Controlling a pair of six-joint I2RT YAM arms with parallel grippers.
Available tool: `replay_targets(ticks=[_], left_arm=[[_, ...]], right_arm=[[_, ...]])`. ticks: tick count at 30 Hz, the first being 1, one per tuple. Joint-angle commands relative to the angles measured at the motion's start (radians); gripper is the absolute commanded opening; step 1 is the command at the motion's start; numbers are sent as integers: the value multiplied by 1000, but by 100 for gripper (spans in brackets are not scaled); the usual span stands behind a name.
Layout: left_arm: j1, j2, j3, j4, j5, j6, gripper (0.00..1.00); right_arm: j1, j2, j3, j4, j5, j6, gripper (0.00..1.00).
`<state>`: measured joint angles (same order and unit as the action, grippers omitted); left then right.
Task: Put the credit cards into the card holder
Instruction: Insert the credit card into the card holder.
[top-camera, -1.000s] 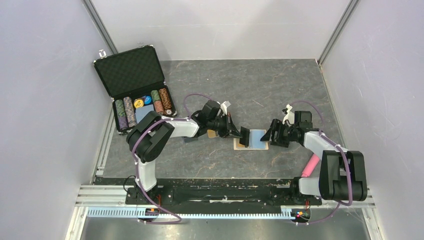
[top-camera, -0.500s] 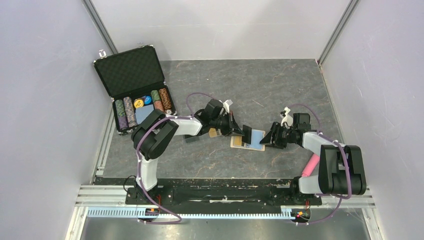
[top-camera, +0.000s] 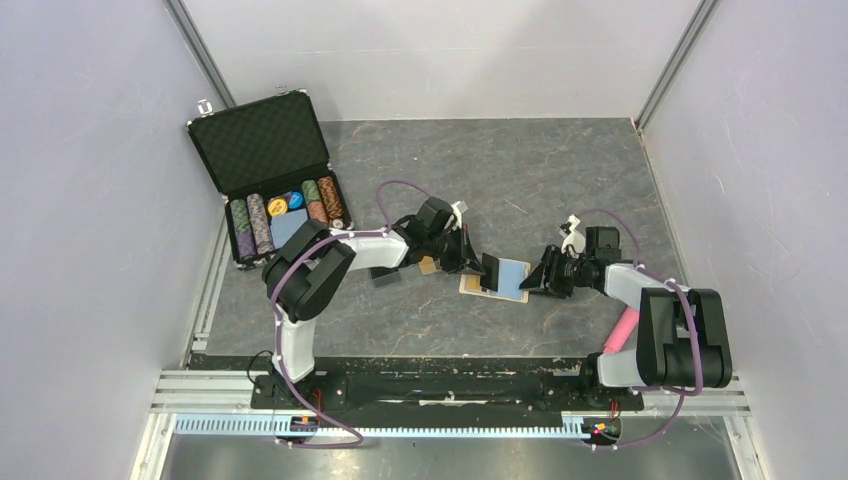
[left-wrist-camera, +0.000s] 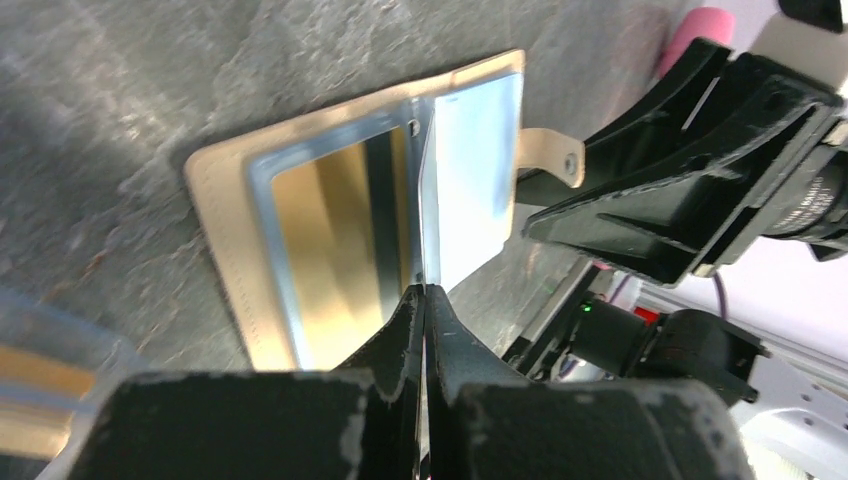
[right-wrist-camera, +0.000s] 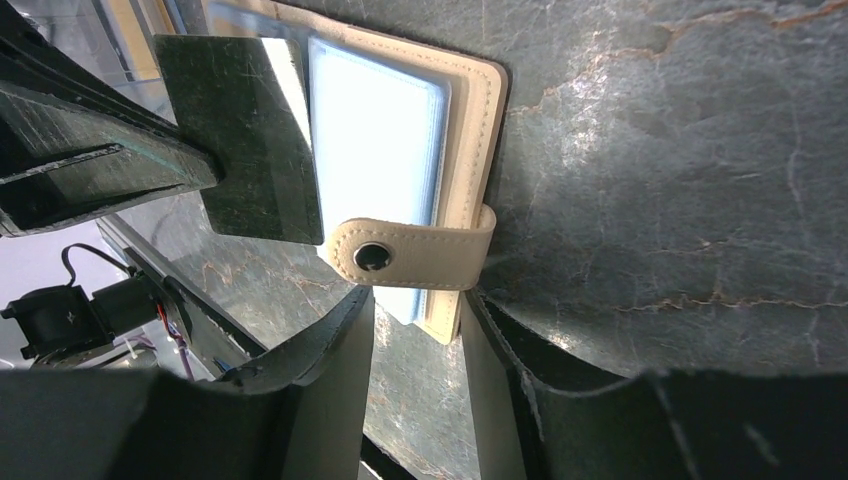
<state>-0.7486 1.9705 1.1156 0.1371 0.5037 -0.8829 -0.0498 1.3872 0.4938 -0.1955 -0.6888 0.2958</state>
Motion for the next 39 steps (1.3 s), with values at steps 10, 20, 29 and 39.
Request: replay_targets(ticks=[10,20,29,39], left_arm=[[-38,-23,89,-183,-81,132,2],[-28,-85,91,-165,-67,159,2],[-20,-93,86,-145,-53,154,2],[-18,-60,97,-188,-46,183,2]], right_arm=[[2,25,-17,-14,14,-20,39],[2,32,-15,-10,21,-22,35],[2,38,-17,-11,21,-23,33],[2,45,-16,-10,17,-25,32]])
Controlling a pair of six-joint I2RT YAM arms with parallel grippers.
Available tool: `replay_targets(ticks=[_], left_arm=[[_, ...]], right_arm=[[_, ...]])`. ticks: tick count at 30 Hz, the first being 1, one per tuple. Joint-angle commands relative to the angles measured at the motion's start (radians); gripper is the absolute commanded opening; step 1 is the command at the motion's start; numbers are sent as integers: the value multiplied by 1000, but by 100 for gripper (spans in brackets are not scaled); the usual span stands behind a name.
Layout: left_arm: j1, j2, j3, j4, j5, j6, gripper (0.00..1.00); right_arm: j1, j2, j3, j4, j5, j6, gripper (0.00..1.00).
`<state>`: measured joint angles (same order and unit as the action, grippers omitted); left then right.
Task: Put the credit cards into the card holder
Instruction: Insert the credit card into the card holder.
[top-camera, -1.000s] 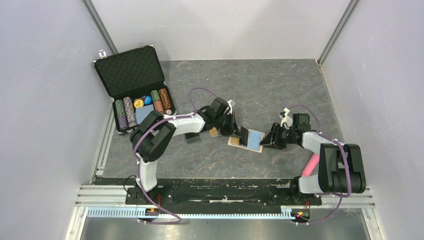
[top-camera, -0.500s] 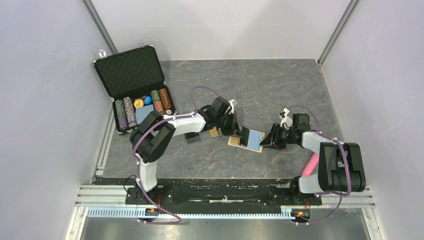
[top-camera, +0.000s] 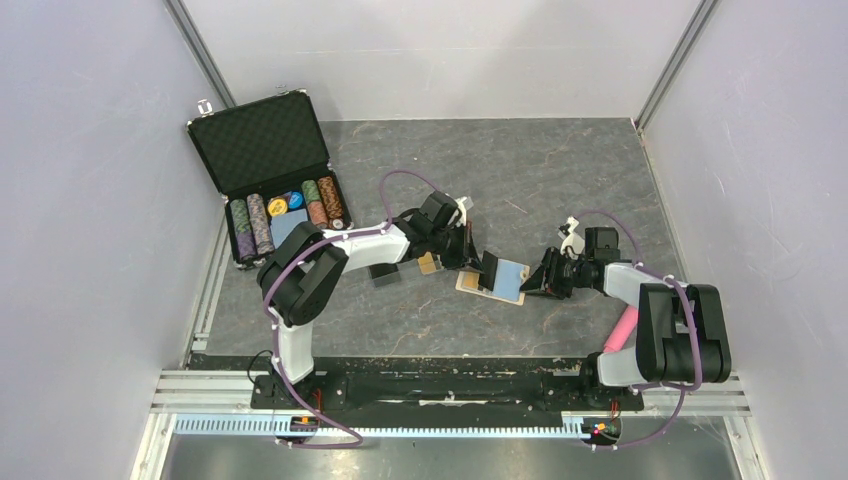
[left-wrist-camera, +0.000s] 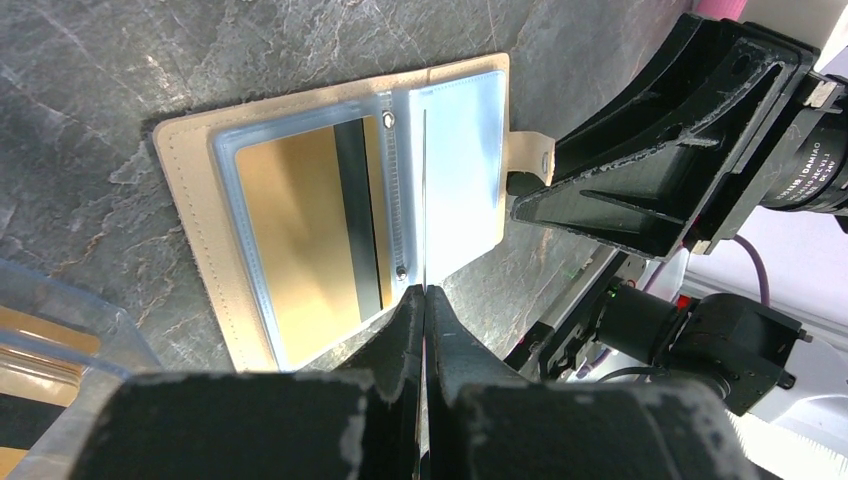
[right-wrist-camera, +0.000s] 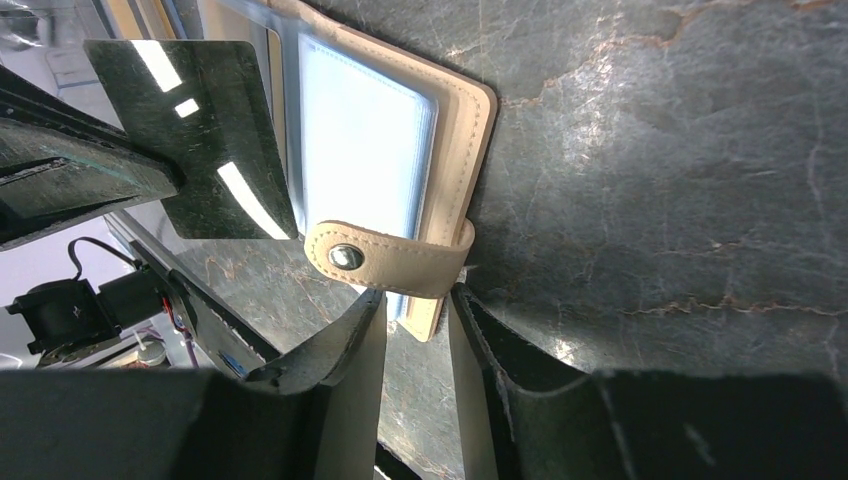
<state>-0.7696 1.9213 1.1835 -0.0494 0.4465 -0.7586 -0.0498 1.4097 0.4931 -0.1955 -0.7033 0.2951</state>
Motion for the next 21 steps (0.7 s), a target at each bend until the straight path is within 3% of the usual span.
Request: replay_targets(ticks=[1,21], left_arm=[[3,-2,28,-3,17,60,2],[-16,79,43,60,66,16,2]], right_arm=[[2,24,-15,-10,31,-26,32],[1,43,-19,-4,21,-27,31]])
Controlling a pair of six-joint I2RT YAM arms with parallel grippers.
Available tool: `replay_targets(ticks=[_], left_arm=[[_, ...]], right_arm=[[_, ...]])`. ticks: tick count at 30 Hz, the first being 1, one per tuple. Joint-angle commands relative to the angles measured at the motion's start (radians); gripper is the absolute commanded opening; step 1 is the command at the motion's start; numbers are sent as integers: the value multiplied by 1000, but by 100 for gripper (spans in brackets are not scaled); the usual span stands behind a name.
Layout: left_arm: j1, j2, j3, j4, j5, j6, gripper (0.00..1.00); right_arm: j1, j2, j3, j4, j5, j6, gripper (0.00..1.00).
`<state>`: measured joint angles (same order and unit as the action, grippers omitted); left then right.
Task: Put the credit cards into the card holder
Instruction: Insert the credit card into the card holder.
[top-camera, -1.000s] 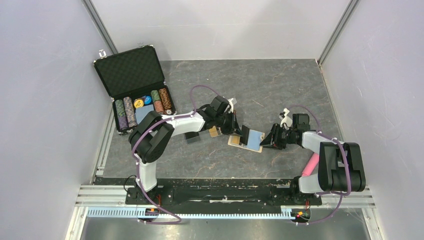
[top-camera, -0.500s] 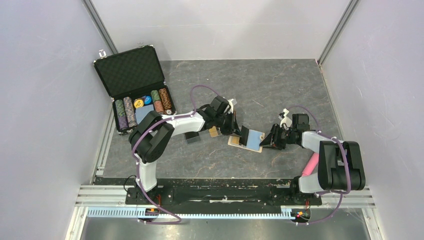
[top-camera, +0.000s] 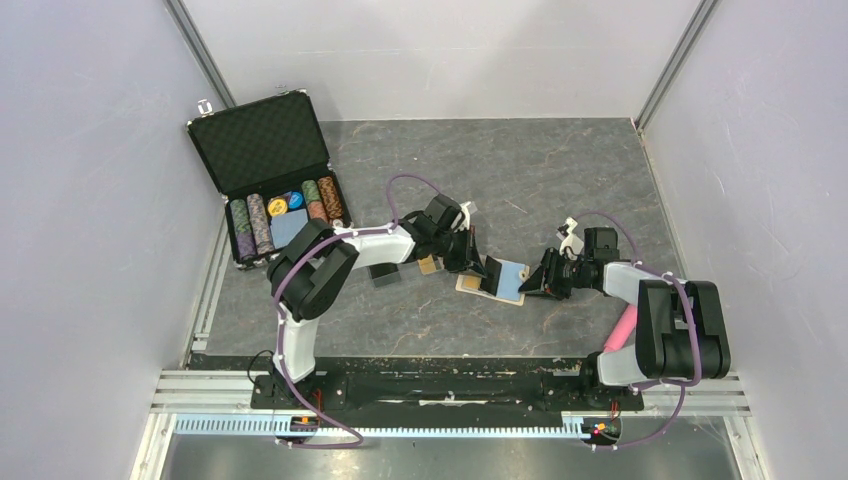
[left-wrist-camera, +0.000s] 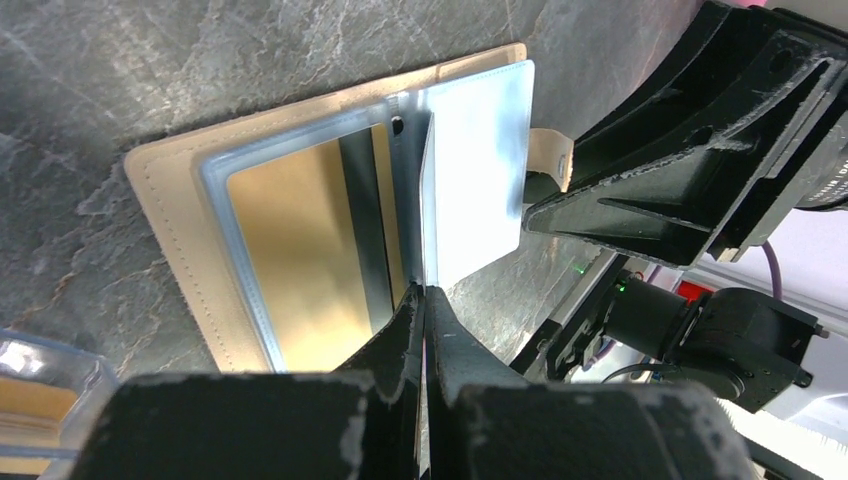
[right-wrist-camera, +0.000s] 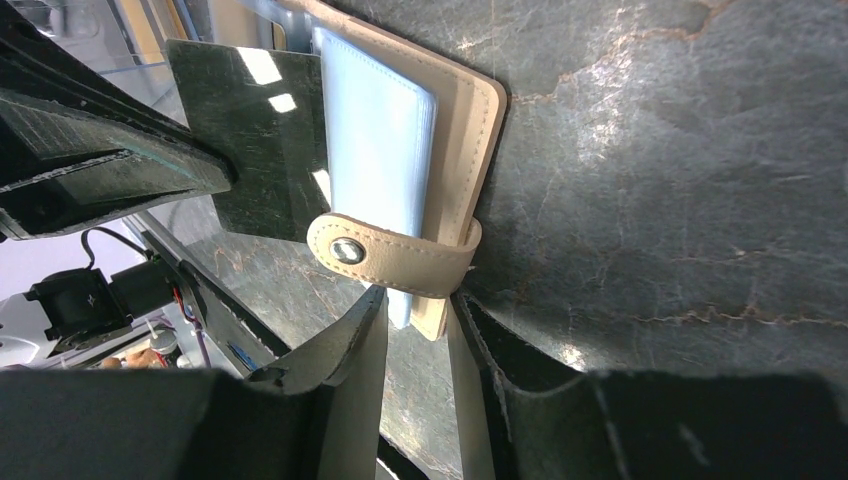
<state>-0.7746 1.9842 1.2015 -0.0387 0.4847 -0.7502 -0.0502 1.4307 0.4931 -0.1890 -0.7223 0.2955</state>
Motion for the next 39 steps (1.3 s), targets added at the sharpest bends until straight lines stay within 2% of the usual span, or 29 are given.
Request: replay_targets(ticks=[1,9,18,27,31,39], left_arm=[[-11,16,21,69,32,2,2],[-11,37,4,159,61,-77,2],[-11,62,3,138,63,-103,2],[-24,86,82,-63,23,-15,3],[-45,110,163,-178,-9,40,16],[-79,153,301,-363,-70,137,25]], right_arm=[[2,22,-18,-10,40,-28,31],[3,25,-22,-9,35,-29,31],[2,27,-22,-6,34,-28,31],[3,28,-22,-6,34,-27,31],[3,28,-21,-6,34,-29,30],[2,28,-21,-6,32,-29,30]])
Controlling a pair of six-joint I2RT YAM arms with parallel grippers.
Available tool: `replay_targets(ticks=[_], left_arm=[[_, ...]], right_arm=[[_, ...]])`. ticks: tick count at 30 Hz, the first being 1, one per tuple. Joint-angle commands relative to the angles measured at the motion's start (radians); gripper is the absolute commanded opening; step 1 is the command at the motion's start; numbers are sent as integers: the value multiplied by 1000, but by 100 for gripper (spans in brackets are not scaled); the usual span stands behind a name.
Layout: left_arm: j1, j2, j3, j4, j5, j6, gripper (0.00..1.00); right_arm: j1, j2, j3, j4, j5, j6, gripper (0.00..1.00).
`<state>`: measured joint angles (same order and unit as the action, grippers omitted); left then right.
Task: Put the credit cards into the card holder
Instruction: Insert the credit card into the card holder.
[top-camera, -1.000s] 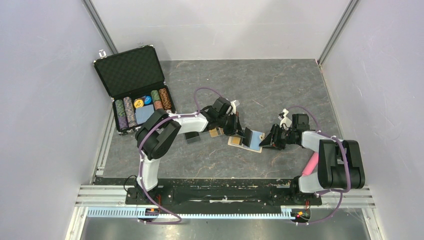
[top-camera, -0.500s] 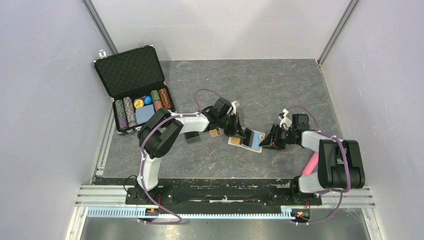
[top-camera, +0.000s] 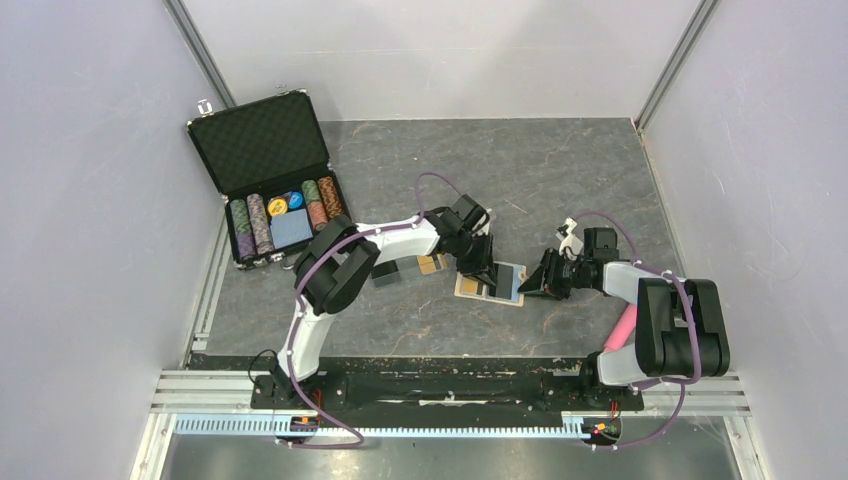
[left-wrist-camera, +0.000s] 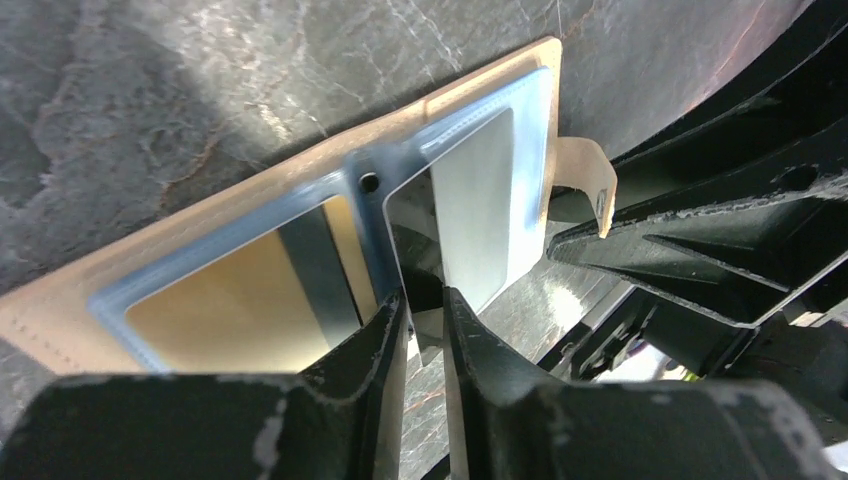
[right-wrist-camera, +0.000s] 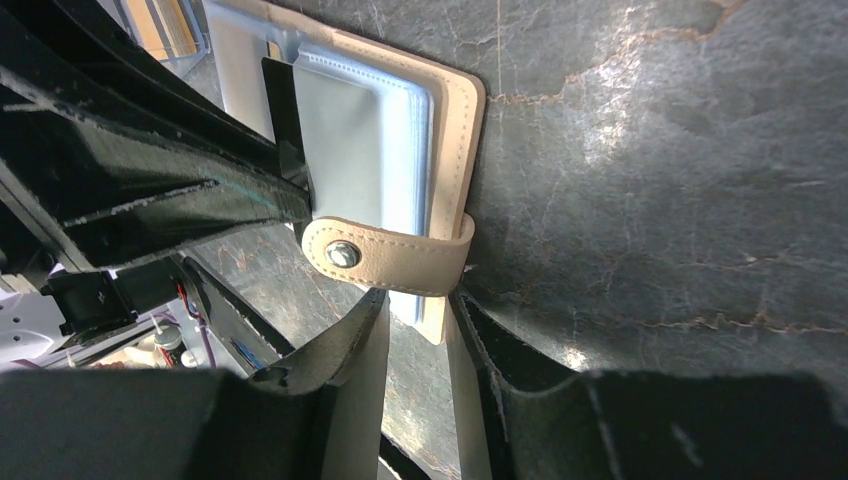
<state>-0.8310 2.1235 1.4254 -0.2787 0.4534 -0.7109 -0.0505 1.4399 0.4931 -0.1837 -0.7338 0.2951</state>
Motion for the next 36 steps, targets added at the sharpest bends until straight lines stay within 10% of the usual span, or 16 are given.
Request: replay_targets(ticks=[1,15,30,36], left_arm=[[-27,20,96,-139,-42,107,26],[-49,60,198,-135,60,96,43],[-38,-68,186,-400,-330,287,85],[13,-103,130,-375,-329,284,83]], right_arm=[[3,20,-21,-11,43,-29,30],[3,28,-14,-10,45,-31,28],[3,32,39,-60,86,-64,18],[3,29,53,-71,94,-71,17]])
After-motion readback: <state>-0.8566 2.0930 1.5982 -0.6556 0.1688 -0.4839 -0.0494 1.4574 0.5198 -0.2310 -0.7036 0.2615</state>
